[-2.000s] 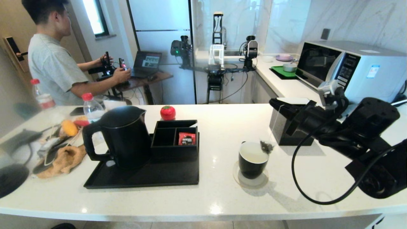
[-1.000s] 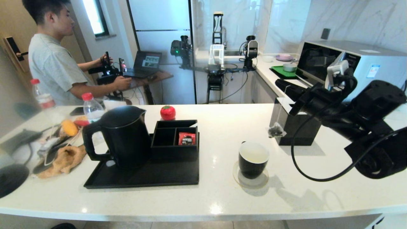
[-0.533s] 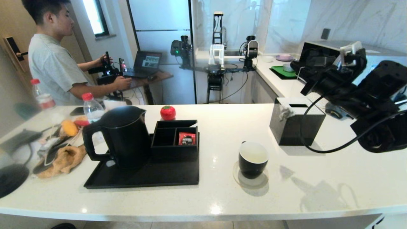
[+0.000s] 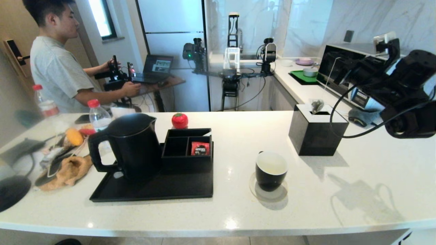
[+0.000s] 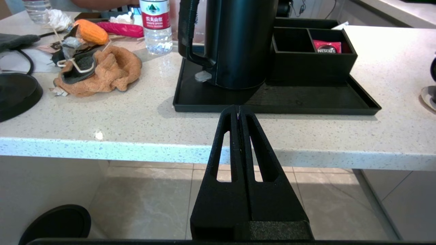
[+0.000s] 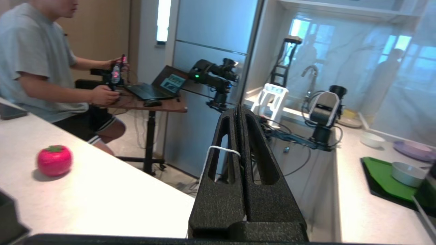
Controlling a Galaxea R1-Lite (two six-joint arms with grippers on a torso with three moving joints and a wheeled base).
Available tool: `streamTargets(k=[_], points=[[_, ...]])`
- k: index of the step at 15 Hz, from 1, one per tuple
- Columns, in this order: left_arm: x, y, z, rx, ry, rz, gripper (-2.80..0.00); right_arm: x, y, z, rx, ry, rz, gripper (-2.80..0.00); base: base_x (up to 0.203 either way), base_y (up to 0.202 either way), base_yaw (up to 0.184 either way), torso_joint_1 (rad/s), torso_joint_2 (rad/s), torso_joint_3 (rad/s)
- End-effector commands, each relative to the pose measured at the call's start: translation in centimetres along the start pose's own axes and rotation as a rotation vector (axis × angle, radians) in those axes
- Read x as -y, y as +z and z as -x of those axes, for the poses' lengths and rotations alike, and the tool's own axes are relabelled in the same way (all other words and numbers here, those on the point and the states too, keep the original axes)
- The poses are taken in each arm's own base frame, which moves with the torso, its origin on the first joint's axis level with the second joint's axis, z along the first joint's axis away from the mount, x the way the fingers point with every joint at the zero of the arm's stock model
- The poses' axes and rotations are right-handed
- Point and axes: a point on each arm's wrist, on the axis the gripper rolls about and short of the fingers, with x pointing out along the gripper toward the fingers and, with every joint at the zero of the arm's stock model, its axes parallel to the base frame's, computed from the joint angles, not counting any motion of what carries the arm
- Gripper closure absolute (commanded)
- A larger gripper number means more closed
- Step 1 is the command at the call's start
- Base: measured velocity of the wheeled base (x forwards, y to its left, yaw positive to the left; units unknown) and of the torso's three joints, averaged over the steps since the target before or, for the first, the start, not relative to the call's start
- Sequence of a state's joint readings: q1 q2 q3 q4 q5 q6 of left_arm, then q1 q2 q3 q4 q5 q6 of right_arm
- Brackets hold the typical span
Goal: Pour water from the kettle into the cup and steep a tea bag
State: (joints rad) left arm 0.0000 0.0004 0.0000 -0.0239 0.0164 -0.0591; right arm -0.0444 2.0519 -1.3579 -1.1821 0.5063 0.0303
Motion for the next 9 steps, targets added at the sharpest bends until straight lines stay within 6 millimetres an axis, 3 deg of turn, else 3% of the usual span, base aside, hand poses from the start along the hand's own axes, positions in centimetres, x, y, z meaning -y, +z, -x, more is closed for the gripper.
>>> streamTargets(k=[1,9], points=[[0.0,0.0,0.0,0.002,0.000,0.001,0.00,1.2,-1.2,-0.6,-0.004,-0.013,0.007,0.00,0.000,0.000,0.000,0.000,0.00,0.000],[0.0,0.0,0.0,0.001,0.000,0.001,0.00,5.4,-4.0,0.1,-0.057,-0.090,0.020,0.00,0.000,0.000,0.000,0.000,0.00,0.000]])
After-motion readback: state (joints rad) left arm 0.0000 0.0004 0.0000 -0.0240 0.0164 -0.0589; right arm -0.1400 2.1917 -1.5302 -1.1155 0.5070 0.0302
